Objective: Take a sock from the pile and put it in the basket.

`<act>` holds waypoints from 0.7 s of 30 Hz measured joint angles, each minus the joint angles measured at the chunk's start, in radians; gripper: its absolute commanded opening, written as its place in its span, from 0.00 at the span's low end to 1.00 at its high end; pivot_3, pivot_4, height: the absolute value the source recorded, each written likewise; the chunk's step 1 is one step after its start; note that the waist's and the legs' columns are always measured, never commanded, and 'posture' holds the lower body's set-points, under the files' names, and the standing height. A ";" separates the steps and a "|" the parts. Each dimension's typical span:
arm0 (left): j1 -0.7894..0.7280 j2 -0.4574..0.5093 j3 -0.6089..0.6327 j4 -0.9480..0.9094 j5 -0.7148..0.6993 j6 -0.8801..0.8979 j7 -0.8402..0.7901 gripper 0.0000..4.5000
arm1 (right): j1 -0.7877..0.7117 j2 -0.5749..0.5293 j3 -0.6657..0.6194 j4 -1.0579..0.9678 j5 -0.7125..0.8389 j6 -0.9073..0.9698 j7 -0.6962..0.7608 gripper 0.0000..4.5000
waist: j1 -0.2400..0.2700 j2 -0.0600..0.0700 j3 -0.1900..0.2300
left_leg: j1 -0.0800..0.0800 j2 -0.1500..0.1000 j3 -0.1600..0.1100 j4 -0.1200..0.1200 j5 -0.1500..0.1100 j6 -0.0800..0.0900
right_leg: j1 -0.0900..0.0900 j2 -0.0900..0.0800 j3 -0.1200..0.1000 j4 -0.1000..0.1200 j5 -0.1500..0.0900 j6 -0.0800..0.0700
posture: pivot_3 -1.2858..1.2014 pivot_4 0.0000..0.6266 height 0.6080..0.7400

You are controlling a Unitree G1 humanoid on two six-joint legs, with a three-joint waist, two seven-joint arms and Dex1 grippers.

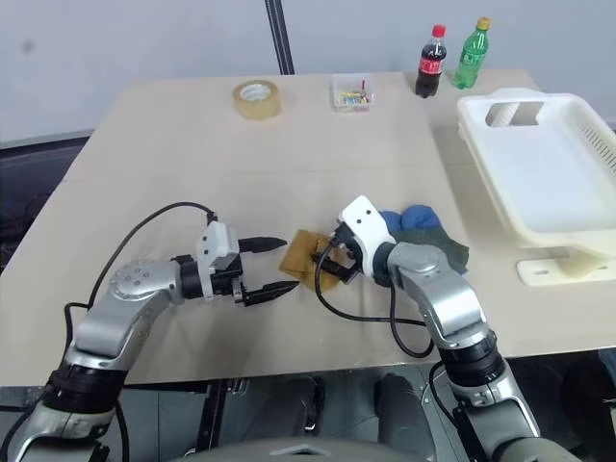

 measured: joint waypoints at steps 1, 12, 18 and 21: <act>0.029 0.014 0.012 -0.016 0.000 0.000 0.003 1.00 | -0.011 0.014 0.000 0.028 0.003 -0.003 -0.008 0.98 | -0.004 0.000 0.000 | 0.000 0.000 0.000 -0.001 0.000 0.000 | 0.000 0.000 0.000 0.000 0.000 0.000 | 0.52 0.24 1.00; 0.167 0.043 0.099 -0.099 -0.021 -0.001 0.038 1.00 | 0.007 -0.063 0.092 0.075 0.001 -0.039 0.013 0.98 | -0.005 0.000 0.000 | 0.000 0.000 0.000 -0.001 0.000 0.000 | 0.000 0.000 -0.001 0.000 0.000 0.000 | 0.52 0.24 1.00; 0.213 0.048 0.135 -0.125 -0.042 0.000 0.041 1.00 | -0.005 -0.047 0.144 0.160 0.002 -0.145 0.058 0.60 | -0.022 0.000 0.000 | 0.001 0.001 0.000 -0.001 0.000 0.000 | 0.000 0.001 0.000 0.000 0.000 0.000 | 0.52 0.24 1.00; 0.235 0.054 0.175 -0.147 -0.082 0.003 0.035 1.00 | -0.014 -0.048 0.168 0.192 0.000 -0.197 0.089 0.33 | -0.023 0.000 0.000 | 0.004 0.002 0.001 -0.001 0.000 0.000 | 0.002 0.002 0.000 0.001 0.000 0.000 | 0.52 0.24 1.00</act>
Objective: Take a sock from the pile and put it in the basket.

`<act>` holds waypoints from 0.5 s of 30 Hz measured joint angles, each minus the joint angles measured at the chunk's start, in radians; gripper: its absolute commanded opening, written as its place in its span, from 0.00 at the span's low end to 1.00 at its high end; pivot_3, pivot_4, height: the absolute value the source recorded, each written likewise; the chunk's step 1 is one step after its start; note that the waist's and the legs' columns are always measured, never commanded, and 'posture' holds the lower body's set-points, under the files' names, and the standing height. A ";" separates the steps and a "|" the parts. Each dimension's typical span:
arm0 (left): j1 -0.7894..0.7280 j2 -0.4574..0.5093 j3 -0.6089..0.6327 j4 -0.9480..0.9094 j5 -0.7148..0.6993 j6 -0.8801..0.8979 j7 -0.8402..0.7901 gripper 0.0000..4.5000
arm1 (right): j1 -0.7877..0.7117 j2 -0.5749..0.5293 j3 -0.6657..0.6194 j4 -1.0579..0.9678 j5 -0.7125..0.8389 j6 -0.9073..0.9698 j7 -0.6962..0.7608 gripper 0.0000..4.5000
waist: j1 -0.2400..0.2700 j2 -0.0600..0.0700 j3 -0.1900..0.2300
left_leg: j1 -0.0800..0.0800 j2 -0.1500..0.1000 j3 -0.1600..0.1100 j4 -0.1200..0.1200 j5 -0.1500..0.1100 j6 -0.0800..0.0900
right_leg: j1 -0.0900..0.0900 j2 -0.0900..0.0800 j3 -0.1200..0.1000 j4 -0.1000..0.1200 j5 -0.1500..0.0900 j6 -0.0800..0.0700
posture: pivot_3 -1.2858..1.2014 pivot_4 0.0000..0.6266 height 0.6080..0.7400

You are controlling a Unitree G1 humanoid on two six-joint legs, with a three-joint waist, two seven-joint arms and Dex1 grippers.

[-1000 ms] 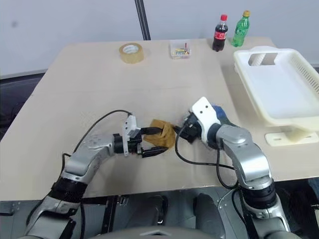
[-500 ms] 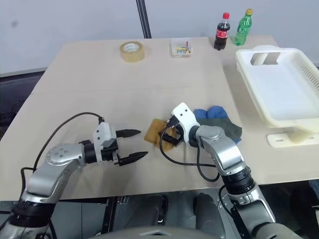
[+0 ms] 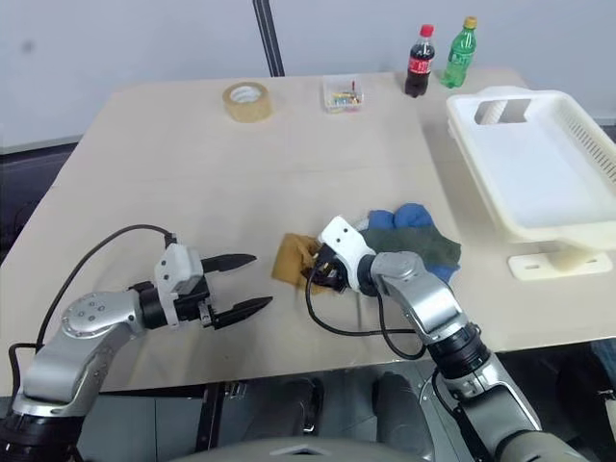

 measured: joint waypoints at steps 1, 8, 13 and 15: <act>0.008 0.009 0.015 -0.004 -0.010 0.002 -0.002 1.00 | 0.000 -0.001 0.000 0.004 0.000 -0.010 0.007 0.25 | 0.000 0.000 0.000 | 0.001 0.001 0.000 0.000 0.000 0.000 | 0.001 0.001 0.000 0.000 0.000 0.000 | 0.52 0.24 1.00; 0.005 0.005 0.043 -0.037 -0.059 0.037 0.027 1.00 | 0.030 0.053 -0.116 0.030 0.075 -0.029 -0.011 0.02 | 0.006 0.000 0.001 | 0.006 0.001 0.001 0.000 0.000 0.000 | 0.006 0.001 0.001 -0.001 0.000 0.000 | 0.52 0.24 1.00; -0.088 -0.037 0.005 -0.039 -0.065 0.050 0.079 1.00 | -0.053 0.119 -0.434 0.008 0.257 0.052 -0.123 0.02 | 0.011 0.000 0.002 | 0.004 0.000 0.001 0.001 0.000 0.000 | 0.005 0.002 0.001 0.000 0.000 0.000 | 0.52 0.24 1.00; -0.165 -0.075 -0.026 -0.019 -0.063 0.057 0.105 1.00 | -0.121 0.108 -0.564 0.011 0.337 0.091 -0.174 0.02 | 0.014 0.002 0.003 | 0.004 0.000 0.000 0.000 0.000 0.000 | 0.005 0.001 0.001 0.000 0.000 0.000 | 0.52 0.24 1.00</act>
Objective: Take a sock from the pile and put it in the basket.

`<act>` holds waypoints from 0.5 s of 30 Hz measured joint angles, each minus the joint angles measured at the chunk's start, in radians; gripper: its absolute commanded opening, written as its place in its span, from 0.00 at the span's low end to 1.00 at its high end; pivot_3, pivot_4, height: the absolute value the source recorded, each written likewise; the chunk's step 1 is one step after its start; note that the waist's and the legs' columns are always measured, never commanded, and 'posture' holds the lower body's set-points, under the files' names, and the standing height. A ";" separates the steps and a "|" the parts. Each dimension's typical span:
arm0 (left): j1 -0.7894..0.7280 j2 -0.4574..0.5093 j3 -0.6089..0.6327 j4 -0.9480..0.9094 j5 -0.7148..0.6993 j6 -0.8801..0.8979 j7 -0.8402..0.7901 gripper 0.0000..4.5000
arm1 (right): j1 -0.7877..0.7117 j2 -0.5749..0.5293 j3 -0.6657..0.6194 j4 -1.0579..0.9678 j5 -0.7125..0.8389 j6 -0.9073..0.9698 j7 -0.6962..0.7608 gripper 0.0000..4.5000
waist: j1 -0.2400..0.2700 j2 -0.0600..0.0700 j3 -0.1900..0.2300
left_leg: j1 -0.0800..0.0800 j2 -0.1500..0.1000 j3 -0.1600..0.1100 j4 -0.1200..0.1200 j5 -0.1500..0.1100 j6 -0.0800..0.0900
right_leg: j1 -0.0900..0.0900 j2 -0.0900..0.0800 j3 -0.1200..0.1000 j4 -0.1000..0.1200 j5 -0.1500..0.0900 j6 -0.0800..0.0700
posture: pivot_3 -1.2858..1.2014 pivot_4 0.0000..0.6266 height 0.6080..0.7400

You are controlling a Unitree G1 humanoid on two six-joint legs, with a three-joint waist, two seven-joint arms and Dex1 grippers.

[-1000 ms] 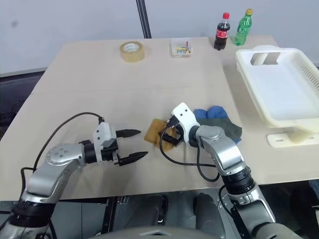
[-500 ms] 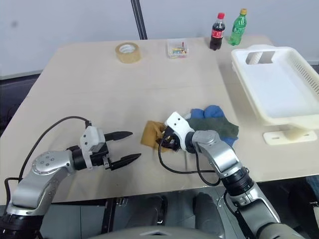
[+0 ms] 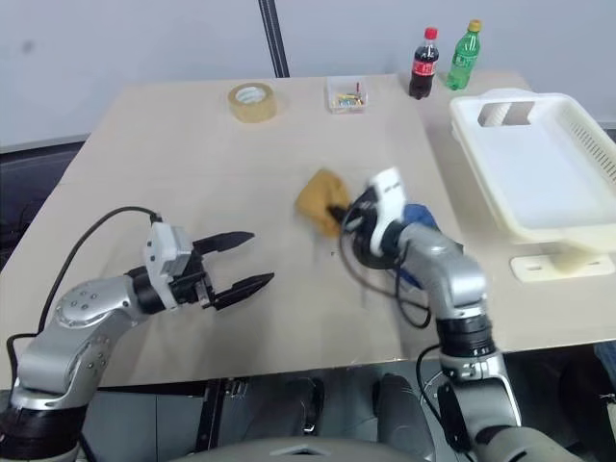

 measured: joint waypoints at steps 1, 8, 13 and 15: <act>-0.051 -0.026 -0.019 0.014 0.001 0.002 0.018 1.00 | -0.053 -0.017 -0.064 0.026 0.028 0.005 -0.030 0.02 | 0.003 0.000 0.001 | -0.001 -0.001 0.000 0.000 0.000 0.000 | -0.001 0.000 0.000 0.000 0.000 0.000 | 0.52 0.24 1.00; -0.275 -0.151 -0.100 0.120 0.029 0.003 0.103 1.00 | -0.399 -0.267 -0.298 0.459 0.004 -0.123 -0.200 0.02 | 0.013 0.001 0.003 | -0.004 -0.003 0.005 0.000 0.001 0.000 | -0.003 -0.001 0.000 -0.001 0.000 0.000 | 0.52 0.24 1.00; -0.390 -0.217 -0.109 0.184 0.027 0.007 0.139 1.00 | -0.562 -0.407 -0.326 1.094 -0.114 -0.346 -0.254 0.02 | -0.019 0.001 0.003 | -0.012 0.001 0.020 -0.003 -0.001 0.002 | -0.010 -0.001 0.008 -0.007 -0.001 -0.001 | 0.52 0.24 1.00; -0.396 -0.223 -0.109 0.184 0.027 0.007 0.144 1.00 | -0.587 -0.415 -0.320 1.207 -0.131 -0.389 -0.234 0.02 | -0.024 0.001 0.003 | -0.012 0.001 0.023 -0.003 -0.001 0.003 | -0.011 -0.001 0.011 -0.009 0.000 -0.001 | 0.52 0.24 1.00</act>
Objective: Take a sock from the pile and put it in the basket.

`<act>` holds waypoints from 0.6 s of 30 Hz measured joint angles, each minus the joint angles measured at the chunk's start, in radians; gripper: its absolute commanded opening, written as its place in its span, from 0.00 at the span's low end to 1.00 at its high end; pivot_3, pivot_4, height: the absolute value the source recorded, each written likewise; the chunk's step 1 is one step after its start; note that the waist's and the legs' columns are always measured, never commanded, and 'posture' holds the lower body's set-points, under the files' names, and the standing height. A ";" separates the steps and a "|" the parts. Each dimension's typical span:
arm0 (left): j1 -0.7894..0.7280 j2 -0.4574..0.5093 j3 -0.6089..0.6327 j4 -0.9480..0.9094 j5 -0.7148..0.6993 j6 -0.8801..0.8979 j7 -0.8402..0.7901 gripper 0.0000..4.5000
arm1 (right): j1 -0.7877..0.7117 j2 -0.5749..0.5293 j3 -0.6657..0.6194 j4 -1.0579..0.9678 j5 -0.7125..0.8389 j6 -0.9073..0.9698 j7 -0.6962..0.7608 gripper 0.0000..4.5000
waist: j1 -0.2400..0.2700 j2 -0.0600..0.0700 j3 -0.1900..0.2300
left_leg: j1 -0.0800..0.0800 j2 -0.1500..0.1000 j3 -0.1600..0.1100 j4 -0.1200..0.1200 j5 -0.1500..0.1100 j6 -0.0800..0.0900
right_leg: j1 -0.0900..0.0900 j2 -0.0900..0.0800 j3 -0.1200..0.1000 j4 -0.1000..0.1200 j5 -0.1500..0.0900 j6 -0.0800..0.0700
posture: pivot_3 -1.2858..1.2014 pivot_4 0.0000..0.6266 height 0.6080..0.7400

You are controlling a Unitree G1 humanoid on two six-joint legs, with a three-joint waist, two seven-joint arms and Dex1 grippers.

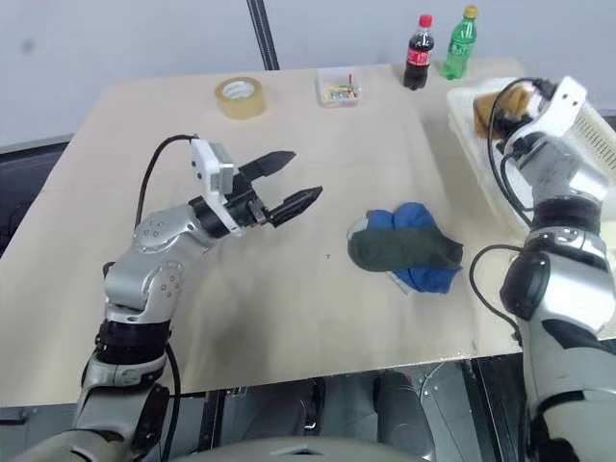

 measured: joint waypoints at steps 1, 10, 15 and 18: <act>0.000 -0.006 0.000 0.000 0.000 0.000 0.005 1.00 | -0.016 -0.002 0.006 0.051 -0.011 -0.026 0.009 0.02 | -0.003 0.000 0.000 | 0.000 0.000 0.001 0.000 0.000 0.001 | 0.000 0.000 0.000 -0.001 0.000 0.000 | 0.52 0.24 1.00; 0.013 -0.023 -0.001 0.000 0.000 0.002 0.021 1.00 | -0.056 -0.025 0.063 0.223 -0.114 -0.171 0.019 0.64 | 0.004 0.000 0.000 | 0.000 0.000 0.000 0.001 -0.001 0.001 | 0.000 0.000 0.000 -0.001 0.001 0.001 | 0.52 0.24 1.00; 0.041 -0.019 0.006 -0.002 -0.003 0.007 0.030 1.00 | -0.009 -0.076 0.104 0.177 -0.157 -0.260 0.078 0.64 | 0.011 0.000 0.000 | 0.000 0.000 0.000 0.001 -0.001 0.001 | 0.000 0.000 0.000 -0.001 0.001 0.001 | 0.52 0.24 1.00; 0.084 0.011 0.019 -0.002 -0.004 0.016 0.031 1.00 | 0.043 -0.098 0.121 0.072 -0.161 -0.288 0.154 0.64 | 0.008 0.000 0.000 | 0.000 0.000 0.000 0.001 -0.001 0.001 | 0.000 0.001 0.002 -0.001 0.001 0.001 | 0.52 0.24 1.00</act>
